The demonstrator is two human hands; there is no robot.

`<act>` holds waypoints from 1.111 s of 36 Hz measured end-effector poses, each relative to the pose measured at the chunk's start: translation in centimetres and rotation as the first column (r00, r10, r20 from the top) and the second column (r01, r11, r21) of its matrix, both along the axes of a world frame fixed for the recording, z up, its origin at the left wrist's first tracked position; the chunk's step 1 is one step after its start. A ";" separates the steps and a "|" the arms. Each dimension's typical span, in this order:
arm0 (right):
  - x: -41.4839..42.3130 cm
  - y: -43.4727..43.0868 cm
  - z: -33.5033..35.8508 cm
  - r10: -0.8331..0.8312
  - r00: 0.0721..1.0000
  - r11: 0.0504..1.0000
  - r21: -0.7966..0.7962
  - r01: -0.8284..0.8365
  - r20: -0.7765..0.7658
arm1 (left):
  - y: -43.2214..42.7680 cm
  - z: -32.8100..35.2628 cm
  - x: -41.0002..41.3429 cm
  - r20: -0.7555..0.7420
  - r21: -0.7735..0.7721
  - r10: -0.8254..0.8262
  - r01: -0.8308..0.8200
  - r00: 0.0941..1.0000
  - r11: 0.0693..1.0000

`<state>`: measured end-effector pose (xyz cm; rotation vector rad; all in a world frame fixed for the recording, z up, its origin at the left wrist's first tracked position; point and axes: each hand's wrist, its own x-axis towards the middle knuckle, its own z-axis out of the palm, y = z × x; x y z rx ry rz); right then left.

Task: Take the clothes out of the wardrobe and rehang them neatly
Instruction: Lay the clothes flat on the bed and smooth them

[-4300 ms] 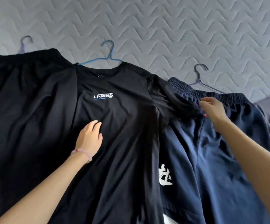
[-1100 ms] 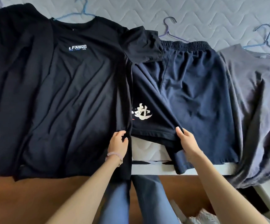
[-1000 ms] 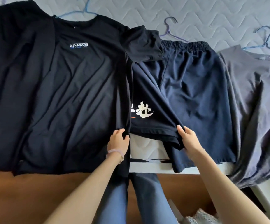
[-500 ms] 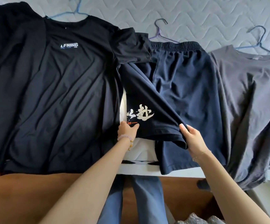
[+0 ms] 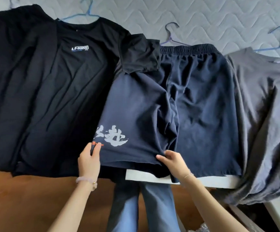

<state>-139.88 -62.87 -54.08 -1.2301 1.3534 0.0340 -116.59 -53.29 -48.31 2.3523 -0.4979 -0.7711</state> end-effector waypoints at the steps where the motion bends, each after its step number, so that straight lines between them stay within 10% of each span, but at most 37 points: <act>1: 1.0 1.1 -0.4 0.003 1.000 1.000 0.021 -0.003 -0.013 | 0.6 -0.5 1.0 0.009 0.027 0.008 -0.008 1.000 1.000; 11: 5.4 6.8 -2.7 0.234 0.929 0.970 0.135 -0.203 -0.286 | 3.2 -7.4 8.3 -0.076 0.346 -0.092 0.113 0.993 0.931; 15: 4.1 5.6 -1.2 0.102 0.945 0.993 0.090 -0.077 -0.310 | 3.2 -9.3 9.0 -0.253 0.332 0.111 -0.021 0.961 0.943; 22: -4.6 3.6 -0.5 -0.388 0.819 0.919 -0.115 0.376 -0.423 | 4.1 -8.0 4.0 -0.664 0.203 0.564 -0.608 0.491 0.768; 27: -11.8 1.9 -0.5 -0.636 0.616 0.749 -0.183 0.636 -0.464 | 4.5 -8.1 -1.1 -0.800 0.257 0.522 -0.618 0.295 0.743; 40: -20.2 -3.5 -5.7 -0.896 0.209 0.249 -0.053 0.967 -0.392 | 2.1 -8.4 -10.5 -0.706 0.311 0.552 -0.506 0.444 0.805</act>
